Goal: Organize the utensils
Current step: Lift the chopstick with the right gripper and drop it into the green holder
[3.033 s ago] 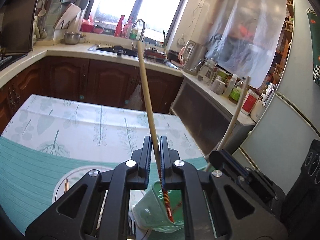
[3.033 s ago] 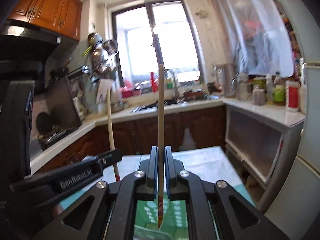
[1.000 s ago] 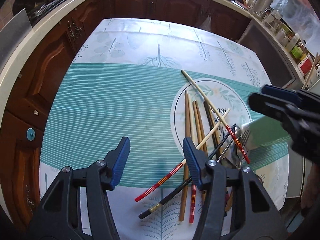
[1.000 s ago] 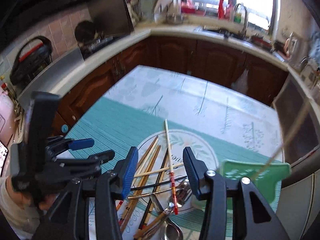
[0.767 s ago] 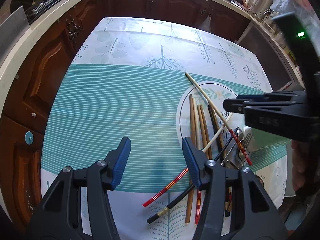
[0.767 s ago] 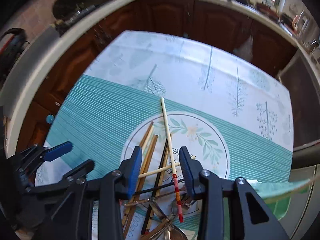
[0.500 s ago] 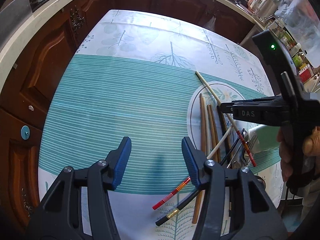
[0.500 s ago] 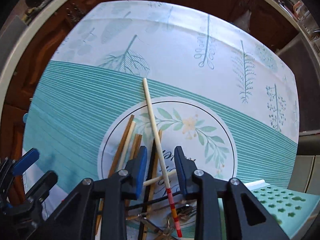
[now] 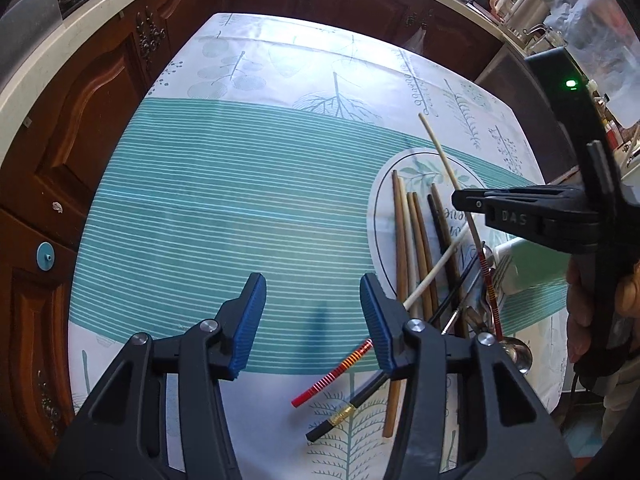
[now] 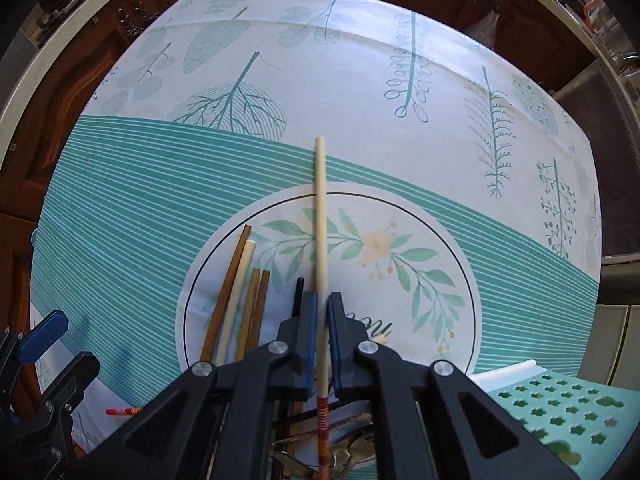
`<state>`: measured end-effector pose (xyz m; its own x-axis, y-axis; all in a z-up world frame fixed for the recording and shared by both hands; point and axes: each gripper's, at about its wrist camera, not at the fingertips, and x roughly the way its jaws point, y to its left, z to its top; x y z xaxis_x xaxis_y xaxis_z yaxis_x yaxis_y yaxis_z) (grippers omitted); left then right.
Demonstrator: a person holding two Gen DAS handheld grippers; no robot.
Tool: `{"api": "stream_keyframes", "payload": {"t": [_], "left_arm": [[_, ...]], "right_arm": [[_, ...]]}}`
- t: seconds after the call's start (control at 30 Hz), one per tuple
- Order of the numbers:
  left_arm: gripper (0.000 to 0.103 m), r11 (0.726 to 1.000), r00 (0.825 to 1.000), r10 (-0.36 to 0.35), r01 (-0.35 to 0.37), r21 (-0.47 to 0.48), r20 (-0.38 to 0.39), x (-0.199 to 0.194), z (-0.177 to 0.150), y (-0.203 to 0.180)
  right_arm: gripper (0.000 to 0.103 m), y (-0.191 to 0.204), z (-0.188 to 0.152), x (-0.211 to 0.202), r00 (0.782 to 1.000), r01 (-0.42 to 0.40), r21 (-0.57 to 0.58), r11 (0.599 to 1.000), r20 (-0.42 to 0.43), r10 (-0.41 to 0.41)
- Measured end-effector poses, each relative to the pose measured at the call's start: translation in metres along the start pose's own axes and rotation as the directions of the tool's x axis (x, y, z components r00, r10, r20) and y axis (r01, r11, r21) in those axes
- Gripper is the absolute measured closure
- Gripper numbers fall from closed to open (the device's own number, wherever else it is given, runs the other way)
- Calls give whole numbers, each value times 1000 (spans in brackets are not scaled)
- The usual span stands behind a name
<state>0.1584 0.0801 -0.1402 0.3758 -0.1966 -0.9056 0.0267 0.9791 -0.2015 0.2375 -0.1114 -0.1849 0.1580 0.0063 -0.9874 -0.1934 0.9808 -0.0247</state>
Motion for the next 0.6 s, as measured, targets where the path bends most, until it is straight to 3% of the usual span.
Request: {"api": "stream_keyframes", "payload": {"t": [0.17, 0.27, 0.43, 0.6], "left_arm": [[57, 1000, 999, -2, 1, 32, 40, -20, -2, -18], [57, 999, 997, -11, 7, 47, 79, -36, -2, -32], [58, 997, 988, -50, 40, 72, 145, -69, 3, -61], [58, 989, 972, -86, 58, 134, 218, -107, 12, -99]], "right_arm": [[98, 2, -31, -39, 989, -54, 10, 999, 136, 52], [98, -1, -50, -75, 961, -115, 6, 993, 255, 110], [98, -20, -77, -136, 878, -173, -14, 985, 451, 161], [98, -48, -107, -194, 776, -157, -4, 988, 618, 126]]}}
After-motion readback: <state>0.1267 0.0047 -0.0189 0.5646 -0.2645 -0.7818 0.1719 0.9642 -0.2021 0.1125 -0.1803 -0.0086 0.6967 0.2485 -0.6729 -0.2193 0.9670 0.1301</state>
